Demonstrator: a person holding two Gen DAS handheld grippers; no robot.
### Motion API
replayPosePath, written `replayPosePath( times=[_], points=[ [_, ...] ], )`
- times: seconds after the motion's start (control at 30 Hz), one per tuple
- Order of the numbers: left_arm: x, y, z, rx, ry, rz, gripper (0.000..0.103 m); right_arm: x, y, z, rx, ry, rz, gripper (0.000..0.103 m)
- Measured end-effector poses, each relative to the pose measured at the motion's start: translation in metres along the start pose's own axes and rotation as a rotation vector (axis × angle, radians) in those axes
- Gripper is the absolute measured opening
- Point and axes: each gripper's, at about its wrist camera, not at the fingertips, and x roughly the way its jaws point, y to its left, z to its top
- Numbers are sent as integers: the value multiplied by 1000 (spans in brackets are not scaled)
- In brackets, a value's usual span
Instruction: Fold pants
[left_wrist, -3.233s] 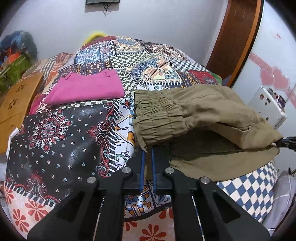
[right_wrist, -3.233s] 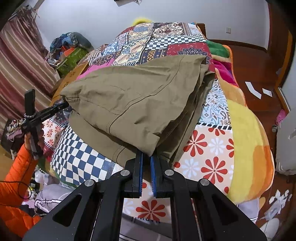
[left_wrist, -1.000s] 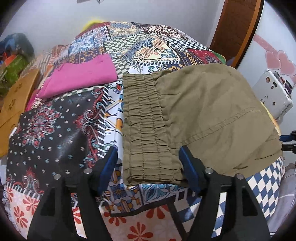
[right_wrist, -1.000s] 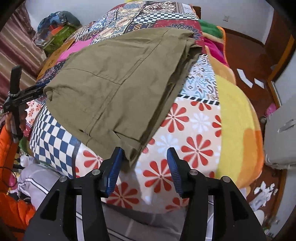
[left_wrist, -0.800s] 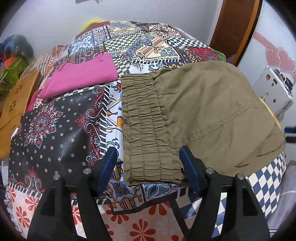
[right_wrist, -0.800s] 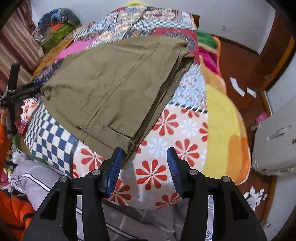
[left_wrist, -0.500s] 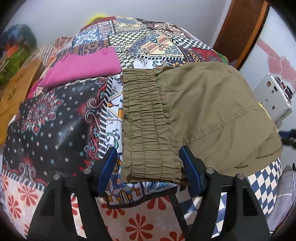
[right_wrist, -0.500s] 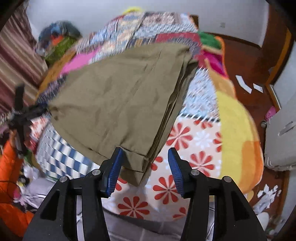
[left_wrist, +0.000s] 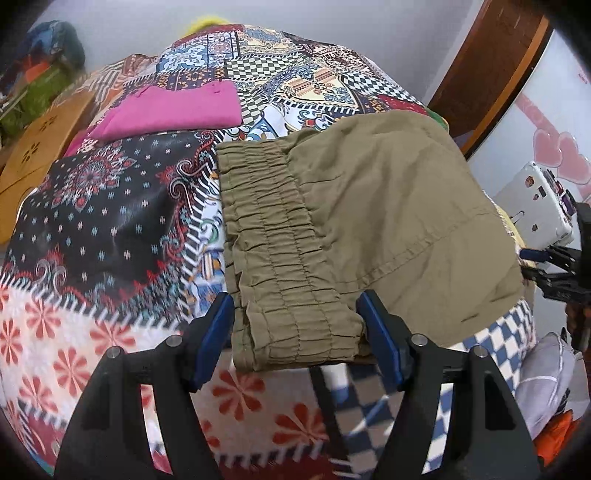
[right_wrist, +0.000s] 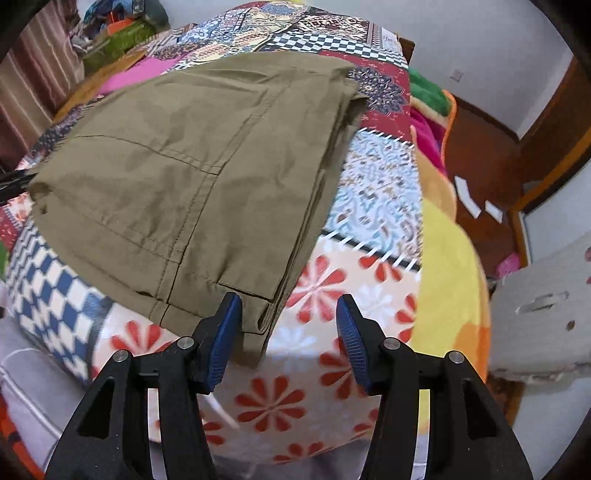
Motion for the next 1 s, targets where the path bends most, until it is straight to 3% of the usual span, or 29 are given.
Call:
replayPosePath(
  times=[0.1,0.33,0.47,0.57,0.8,1.0],
  points=[
    [-6,-8,-8,-18,-1,-14,70,5,-8,5,18,2,-12,49],
    [-29,-10,-4,-36,-44,48,70,-16,-12,4,42,-21,0,49],
    [-51,-9,11,11,-106,139,70,-37,-28,15,115,-93,68,49],
    [-58,-3,30,11,-136,160,70,-47,-36,34,147,-154,109,51],
    [-31,22,71,-42,-150,235,70,-44,-36,90,132,-262,101,51],
    [-6,40,94,-90,-140,244,65,-19,-44,129,146,-270,117,51]
  ],
)
